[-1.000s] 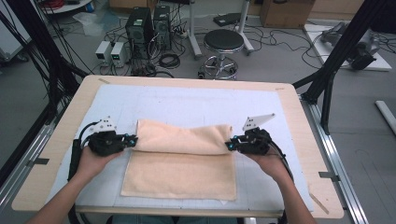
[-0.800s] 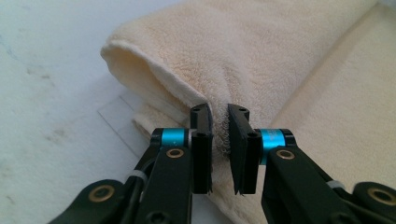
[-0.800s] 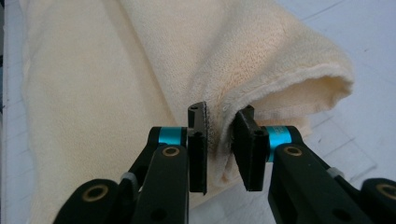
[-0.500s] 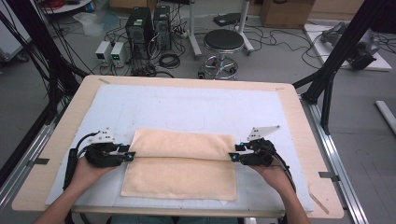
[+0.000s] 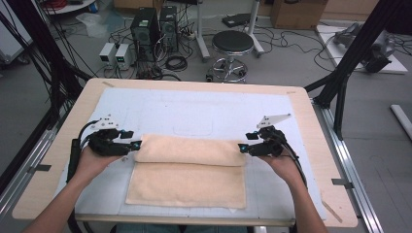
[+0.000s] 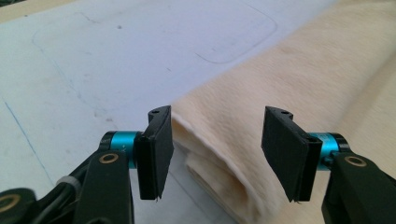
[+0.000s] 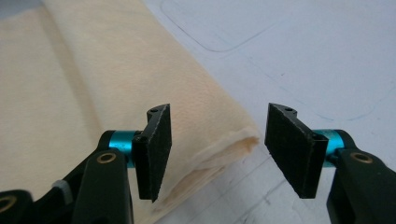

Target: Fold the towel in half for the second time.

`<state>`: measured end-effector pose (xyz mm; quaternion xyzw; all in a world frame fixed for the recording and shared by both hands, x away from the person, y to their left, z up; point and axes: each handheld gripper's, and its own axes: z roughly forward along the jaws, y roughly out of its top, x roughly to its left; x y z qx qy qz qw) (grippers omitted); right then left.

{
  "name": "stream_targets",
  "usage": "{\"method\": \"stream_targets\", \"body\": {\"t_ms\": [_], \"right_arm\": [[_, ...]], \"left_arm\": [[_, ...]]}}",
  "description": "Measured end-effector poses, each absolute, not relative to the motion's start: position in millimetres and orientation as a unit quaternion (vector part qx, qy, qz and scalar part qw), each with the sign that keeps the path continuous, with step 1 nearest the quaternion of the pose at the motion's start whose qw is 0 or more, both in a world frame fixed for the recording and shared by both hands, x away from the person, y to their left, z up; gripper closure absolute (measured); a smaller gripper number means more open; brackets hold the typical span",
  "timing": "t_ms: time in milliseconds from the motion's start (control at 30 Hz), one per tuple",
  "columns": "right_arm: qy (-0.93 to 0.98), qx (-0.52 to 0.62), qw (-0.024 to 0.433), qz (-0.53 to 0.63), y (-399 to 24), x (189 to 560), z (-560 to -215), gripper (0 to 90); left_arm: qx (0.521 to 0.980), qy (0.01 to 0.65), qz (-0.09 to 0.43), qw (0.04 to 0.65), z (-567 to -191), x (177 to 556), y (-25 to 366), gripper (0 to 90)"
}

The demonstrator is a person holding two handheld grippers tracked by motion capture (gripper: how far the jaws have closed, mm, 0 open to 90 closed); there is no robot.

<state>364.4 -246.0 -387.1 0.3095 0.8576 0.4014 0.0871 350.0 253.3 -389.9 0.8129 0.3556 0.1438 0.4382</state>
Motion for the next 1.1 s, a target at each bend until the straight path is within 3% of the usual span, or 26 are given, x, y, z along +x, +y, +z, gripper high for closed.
{"method": "stream_targets", "body": {"t_ms": [300, 433, 533, 600, 733, 1100], "right_arm": [[0.863, 0.334, 0.037, 0.378, -234.0, 394.8, -416.3, 36.1], [0.855, 0.344, -0.010, 0.389, -237.6, 401.6, -424.5, 42.4], [0.852, 0.340, -0.046, 0.396, -239.6, 402.2, -426.3, 57.8], [0.856, 0.325, -0.046, 0.399, -238.0, 400.6, -424.8, 68.3], [0.864, 0.307, -0.029, 0.399, -235.8, 396.0, -418.7, 76.8], [0.858, 0.282, 0.014, 0.428, -238.6, 380.5, -394.5, 78.9]], "left_arm": [[0.812, 0.388, 0.118, 0.420, -413.5, 390.1, 246.3, 39.0], [0.811, 0.410, 0.066, 0.413, -426.9, 399.0, 250.3, 40.1], [0.812, 0.405, 0.038, 0.419, -429.2, 400.3, 251.8, 50.1], [0.818, 0.392, 0.033, 0.420, -428.5, 398.3, 249.6, 63.1], [0.825, 0.371, 0.048, 0.424, -422.5, 393.4, 247.2, 83.4], [0.805, 0.356, 0.075, 0.469, -397.7, 376.6, 257.9, 86.9]]}}
